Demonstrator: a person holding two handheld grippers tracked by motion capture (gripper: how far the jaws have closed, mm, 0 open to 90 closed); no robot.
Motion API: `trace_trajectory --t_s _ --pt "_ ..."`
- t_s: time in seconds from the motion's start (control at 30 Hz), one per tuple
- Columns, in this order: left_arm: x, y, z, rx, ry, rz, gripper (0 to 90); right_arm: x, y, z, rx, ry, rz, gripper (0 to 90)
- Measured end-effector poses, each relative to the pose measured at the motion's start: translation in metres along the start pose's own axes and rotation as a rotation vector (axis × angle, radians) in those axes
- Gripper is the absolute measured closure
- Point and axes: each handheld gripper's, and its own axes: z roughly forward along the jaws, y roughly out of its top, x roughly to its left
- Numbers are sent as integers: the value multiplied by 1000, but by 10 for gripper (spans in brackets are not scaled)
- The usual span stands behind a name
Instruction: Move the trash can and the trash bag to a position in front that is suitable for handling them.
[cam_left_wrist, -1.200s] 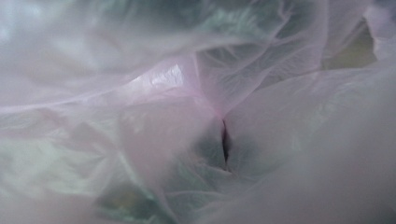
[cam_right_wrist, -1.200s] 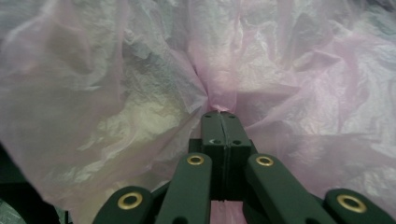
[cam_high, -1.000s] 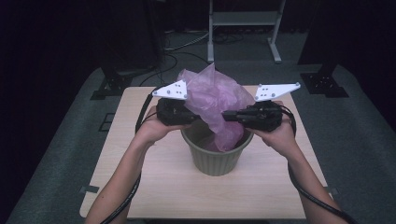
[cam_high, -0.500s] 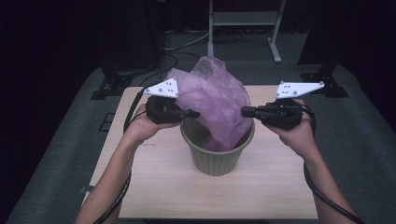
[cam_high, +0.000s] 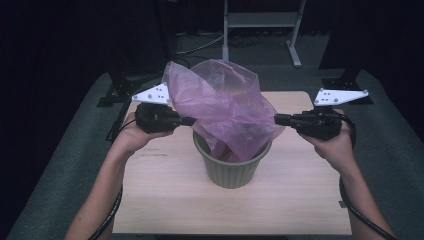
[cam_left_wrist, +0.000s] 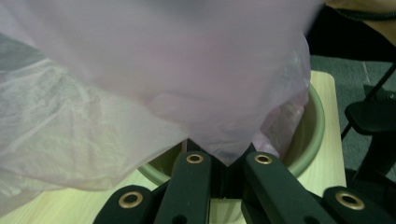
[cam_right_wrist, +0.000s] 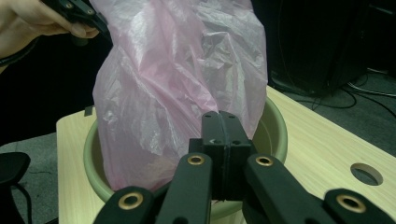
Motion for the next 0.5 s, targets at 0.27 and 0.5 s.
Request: trace_trajectory --t_s 0.27,0.5 --pt "0 -8 -1 4 -22 -13 881 -1 -3 -3 -6 -14 7 900" --pt "0 -13 0 0 -24 -28 882 -6 -10 -9 -13 -30 19 900"
